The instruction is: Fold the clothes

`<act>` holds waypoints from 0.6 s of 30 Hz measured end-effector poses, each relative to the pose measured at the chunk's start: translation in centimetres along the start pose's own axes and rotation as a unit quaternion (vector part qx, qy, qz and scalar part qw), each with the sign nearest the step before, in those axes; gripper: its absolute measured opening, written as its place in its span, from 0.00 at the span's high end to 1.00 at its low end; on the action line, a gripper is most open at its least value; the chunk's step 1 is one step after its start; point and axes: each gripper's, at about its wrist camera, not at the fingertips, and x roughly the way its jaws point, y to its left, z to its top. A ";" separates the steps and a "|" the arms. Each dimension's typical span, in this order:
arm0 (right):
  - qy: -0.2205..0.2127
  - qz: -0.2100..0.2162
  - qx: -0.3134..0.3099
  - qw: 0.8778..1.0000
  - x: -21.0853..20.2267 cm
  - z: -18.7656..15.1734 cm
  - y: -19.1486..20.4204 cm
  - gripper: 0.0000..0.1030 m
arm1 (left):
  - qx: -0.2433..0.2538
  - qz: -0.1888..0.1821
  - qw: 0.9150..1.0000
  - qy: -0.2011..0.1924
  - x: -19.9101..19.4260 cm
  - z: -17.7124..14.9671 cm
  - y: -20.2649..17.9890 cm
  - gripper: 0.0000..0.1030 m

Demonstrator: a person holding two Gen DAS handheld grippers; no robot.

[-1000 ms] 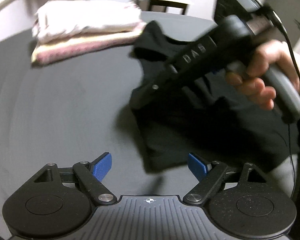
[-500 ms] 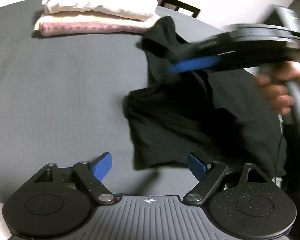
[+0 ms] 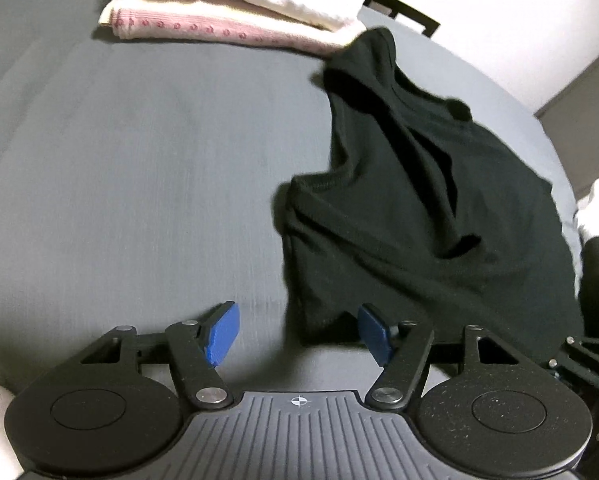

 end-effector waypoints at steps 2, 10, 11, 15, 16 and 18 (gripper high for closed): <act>-0.006 -0.064 -0.048 0.997 0.5 -0.8 2.0 0.52 | 0.006 0.002 1.000 0.000 0.1 0.1 -0.1 0.39; -0.016 -0.183 -0.192 0.964 1.9 -2.6 5.3 0.51 | -0.009 -0.004 1.000 0.006 0.2 0.5 0.1 0.82; -0.024 -0.199 -0.208 0.957 2.3 -2.6 5.6 0.51 | -0.016 -0.012 1.000 0.009 0.2 0.5 0.2 0.91; -0.029 -0.240 -0.252 0.937 3.8 -2.5 5.8 0.63 | -0.046 -0.022 0.998 0.024 0.2 0.5 0.8 0.94; -0.026 -0.234 -0.249 0.940 4.0 -2.4 5.6 0.82 | -0.056 -0.026 0.998 0.031 0.1 0.4 1.1 0.94; -0.016 -0.218 -0.241 0.946 4.6 -2.3 5.1 0.92 | -0.065 -0.030 0.997 0.040 0.0 0.1 1.4 0.95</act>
